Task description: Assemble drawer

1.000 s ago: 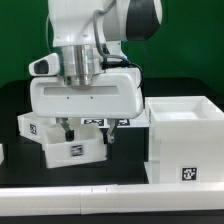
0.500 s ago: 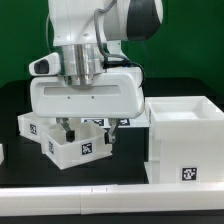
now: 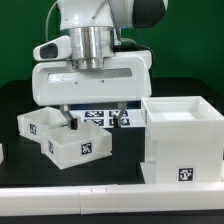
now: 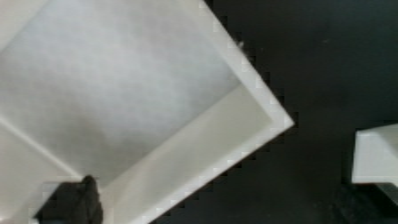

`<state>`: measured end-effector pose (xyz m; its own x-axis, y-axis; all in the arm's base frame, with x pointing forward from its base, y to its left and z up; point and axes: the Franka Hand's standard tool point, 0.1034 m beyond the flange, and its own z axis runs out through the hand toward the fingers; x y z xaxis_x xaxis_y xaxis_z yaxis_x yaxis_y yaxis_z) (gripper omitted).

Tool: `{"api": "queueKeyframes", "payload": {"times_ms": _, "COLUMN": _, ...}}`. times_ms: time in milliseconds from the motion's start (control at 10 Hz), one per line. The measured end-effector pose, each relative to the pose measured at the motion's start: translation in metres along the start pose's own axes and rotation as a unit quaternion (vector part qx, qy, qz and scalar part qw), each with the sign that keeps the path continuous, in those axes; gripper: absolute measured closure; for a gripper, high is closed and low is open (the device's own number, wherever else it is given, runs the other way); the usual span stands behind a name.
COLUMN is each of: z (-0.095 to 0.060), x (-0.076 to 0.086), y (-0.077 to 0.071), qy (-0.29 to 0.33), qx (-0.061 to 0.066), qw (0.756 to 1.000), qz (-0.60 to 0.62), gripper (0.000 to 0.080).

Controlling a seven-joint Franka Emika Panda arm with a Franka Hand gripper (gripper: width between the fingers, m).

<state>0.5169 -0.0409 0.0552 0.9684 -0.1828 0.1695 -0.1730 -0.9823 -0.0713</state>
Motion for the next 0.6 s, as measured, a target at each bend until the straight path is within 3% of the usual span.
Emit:
{"api": "queueKeyframes", "payload": {"times_ms": 300, "z": 0.0, "x": 0.0, "y": 0.001, "qy": 0.002, "qx": -0.001, "qw": 1.0, "qz": -0.02, "gripper": 0.0151}}
{"api": "queueKeyframes", "payload": {"times_ms": 400, "z": -0.002, "x": -0.003, "y": 0.006, "qy": 0.017, "qx": -0.006, "qw": 0.996, "qz": -0.09, "gripper": 0.0151}}
{"api": "queueKeyframes", "payload": {"times_ms": 600, "z": -0.004, "x": -0.019, "y": 0.015, "qy": 0.019, "qx": -0.013, "qw": 0.987, "qz": -0.157, "gripper": 0.0151}}
